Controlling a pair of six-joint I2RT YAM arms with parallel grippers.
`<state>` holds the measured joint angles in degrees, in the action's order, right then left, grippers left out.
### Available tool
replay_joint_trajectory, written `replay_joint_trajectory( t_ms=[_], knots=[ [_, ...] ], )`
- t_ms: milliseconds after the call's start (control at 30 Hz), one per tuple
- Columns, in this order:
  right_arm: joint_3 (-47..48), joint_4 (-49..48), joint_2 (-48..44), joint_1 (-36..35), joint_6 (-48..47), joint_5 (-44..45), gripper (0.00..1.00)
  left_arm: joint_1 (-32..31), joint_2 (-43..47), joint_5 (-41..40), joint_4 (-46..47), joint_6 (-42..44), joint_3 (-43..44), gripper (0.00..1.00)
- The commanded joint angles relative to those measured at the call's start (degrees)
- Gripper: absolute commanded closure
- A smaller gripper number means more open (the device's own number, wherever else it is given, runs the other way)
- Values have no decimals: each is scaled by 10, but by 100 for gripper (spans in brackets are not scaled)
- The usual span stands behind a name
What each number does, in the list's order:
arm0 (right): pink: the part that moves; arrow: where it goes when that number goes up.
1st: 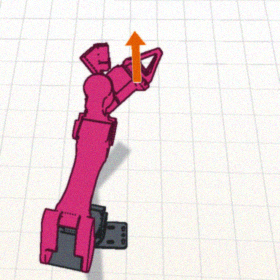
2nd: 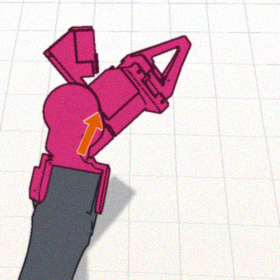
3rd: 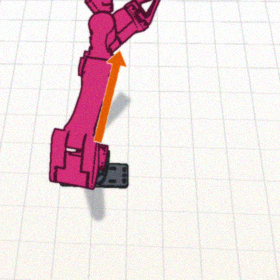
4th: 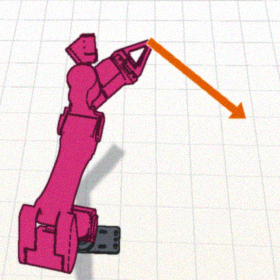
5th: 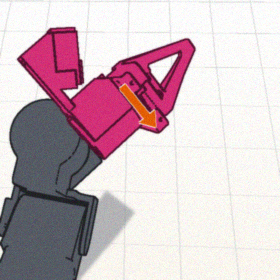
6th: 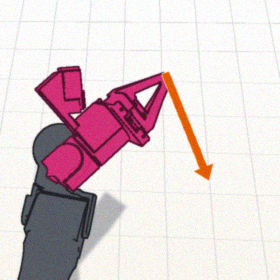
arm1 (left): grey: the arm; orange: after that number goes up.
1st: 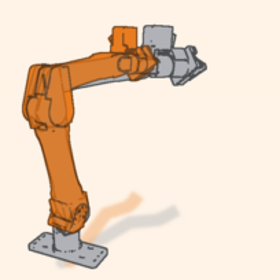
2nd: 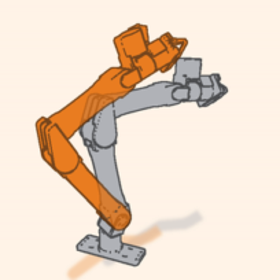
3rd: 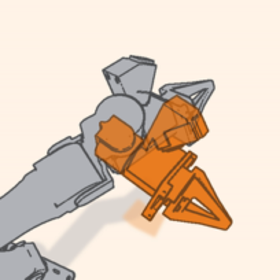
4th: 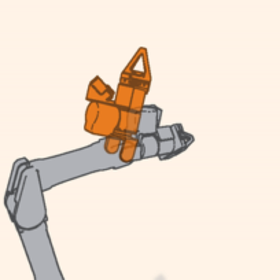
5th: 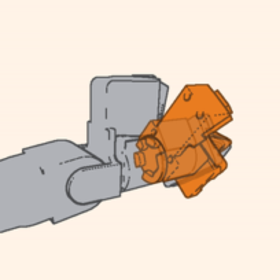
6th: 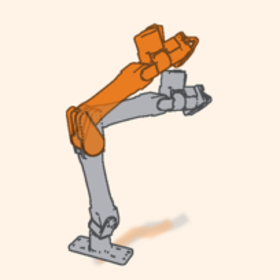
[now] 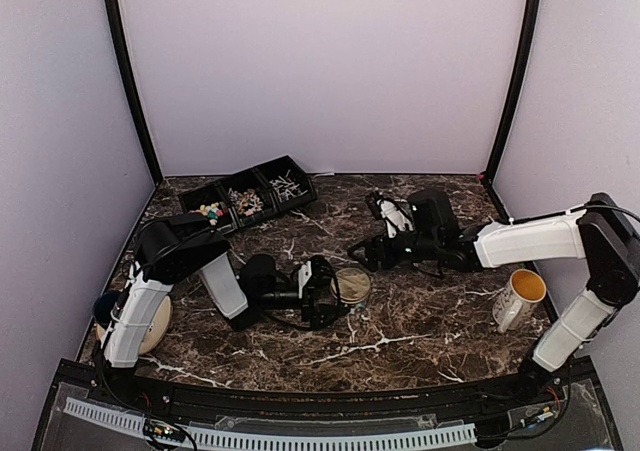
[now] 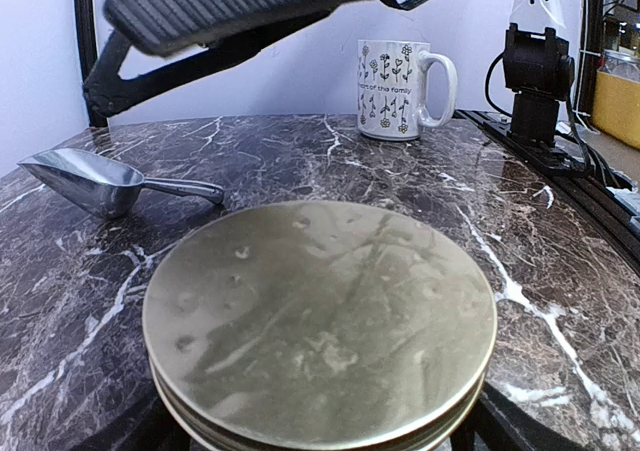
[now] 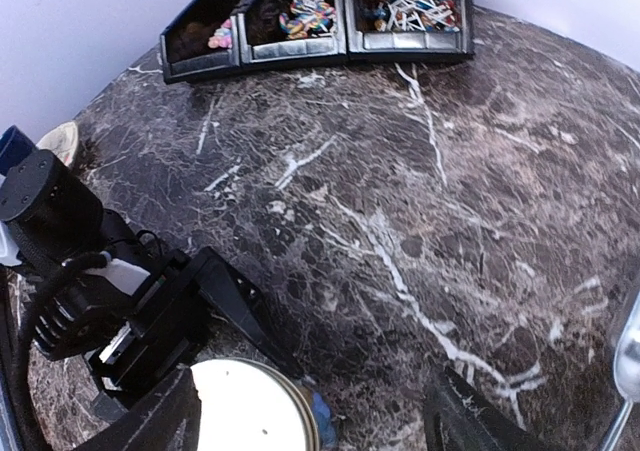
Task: Pack the candies
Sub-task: Screw the box lid onto the packing box.
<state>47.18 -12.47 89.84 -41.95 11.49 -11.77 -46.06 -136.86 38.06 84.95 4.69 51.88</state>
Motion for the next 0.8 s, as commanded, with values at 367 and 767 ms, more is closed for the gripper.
replay_joint_trajectory(
  t_ms=[367, 767],
  knots=[
    [54, -46, 83, 33, 42, -160, 45, 9, -40, 0, -94, 13, -7, 12],
    [40, -43, 98, 35, 48, -202, 50, 9, -41, -1, -98, 13, -4, 12]
  ],
)
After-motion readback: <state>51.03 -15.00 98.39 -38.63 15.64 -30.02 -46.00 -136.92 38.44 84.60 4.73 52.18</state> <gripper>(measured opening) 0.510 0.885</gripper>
